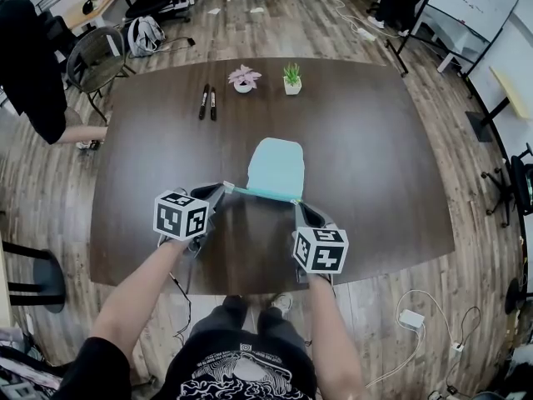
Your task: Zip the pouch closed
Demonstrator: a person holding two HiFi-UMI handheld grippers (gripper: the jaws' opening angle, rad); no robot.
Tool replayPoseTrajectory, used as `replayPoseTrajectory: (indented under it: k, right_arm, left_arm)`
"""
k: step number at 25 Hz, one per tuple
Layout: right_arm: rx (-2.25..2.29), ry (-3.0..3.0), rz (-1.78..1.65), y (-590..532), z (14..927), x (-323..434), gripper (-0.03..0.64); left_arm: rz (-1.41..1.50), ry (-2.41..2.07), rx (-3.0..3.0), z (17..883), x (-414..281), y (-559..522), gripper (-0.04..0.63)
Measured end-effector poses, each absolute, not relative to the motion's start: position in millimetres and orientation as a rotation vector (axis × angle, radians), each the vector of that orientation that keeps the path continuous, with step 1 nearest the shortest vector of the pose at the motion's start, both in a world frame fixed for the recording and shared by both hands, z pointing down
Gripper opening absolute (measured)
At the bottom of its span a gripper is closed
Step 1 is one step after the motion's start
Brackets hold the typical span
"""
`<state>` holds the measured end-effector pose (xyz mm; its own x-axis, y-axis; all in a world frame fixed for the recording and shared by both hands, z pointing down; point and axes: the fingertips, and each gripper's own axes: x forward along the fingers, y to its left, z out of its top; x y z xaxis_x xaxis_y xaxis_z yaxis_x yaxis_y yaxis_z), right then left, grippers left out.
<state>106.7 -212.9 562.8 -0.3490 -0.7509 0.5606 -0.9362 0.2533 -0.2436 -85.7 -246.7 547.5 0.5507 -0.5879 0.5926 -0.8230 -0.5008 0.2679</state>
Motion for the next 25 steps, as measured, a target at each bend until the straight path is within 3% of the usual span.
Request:
replayPoseTrajectory:
  k: [15, 25]
  right_arm:
    - [1.680, -2.131, 0.838, -213.8, 567.3, 146.4, 0.000]
    - [1.670, -2.099, 0.844, -214.7, 574.1, 151.7, 0.003]
  left_arm:
    - [0.548, -1.222, 2.163, 554.7, -116.6, -252.2, 0.009]
    - [0.599, -1.160, 2.231, 555.9, -93.3, -247.1, 0.011]
